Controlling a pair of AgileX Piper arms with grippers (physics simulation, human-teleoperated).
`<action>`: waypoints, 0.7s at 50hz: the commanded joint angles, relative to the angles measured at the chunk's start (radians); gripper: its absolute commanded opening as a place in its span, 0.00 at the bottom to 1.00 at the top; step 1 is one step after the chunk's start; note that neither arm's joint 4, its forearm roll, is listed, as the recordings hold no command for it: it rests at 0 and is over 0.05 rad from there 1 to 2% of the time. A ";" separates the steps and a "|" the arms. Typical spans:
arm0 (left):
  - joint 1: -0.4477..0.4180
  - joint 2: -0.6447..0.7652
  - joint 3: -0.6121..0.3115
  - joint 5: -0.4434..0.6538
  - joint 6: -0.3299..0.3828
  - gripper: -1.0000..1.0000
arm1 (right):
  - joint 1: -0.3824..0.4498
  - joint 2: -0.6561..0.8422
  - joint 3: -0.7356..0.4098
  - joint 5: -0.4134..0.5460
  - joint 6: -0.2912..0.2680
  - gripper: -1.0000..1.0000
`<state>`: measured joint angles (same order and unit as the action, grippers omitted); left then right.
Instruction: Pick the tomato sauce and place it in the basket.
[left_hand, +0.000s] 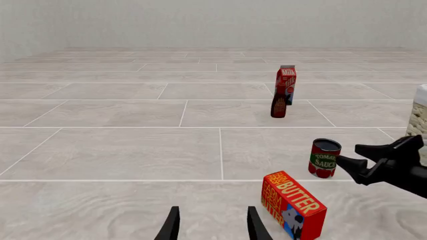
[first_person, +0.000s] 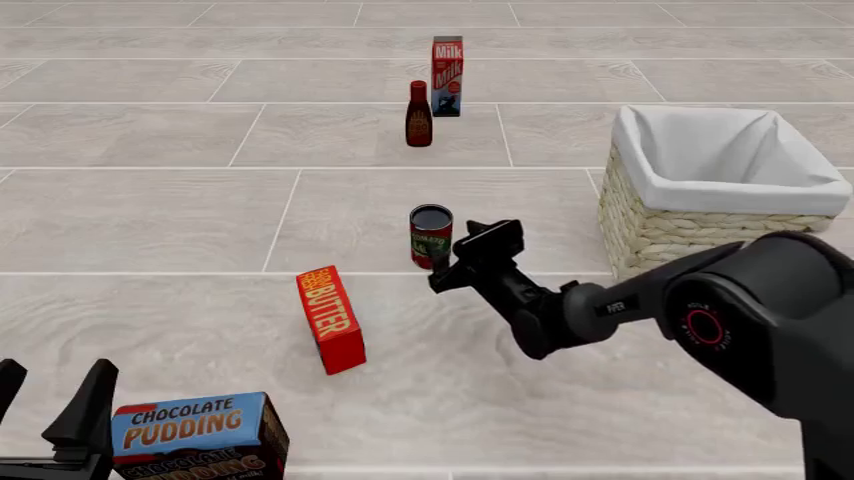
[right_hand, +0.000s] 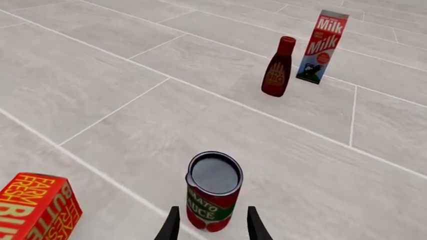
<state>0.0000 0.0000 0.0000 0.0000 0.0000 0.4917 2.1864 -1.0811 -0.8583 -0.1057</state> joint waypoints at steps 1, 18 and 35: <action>0.000 0.000 0.000 0.000 0.000 1.00 | 0.001 0.018 -0.028 0.018 0.000 1.00; 0.000 0.000 0.000 0.000 0.000 1.00 | 0.000 0.038 -0.065 0.037 0.005 1.00; 0.000 0.000 0.000 0.000 0.000 1.00 | 0.004 0.066 -0.093 0.048 0.018 1.00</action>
<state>0.0000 0.0000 0.0000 0.0000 0.0000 0.4940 2.2393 -1.1578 -0.8191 -0.0931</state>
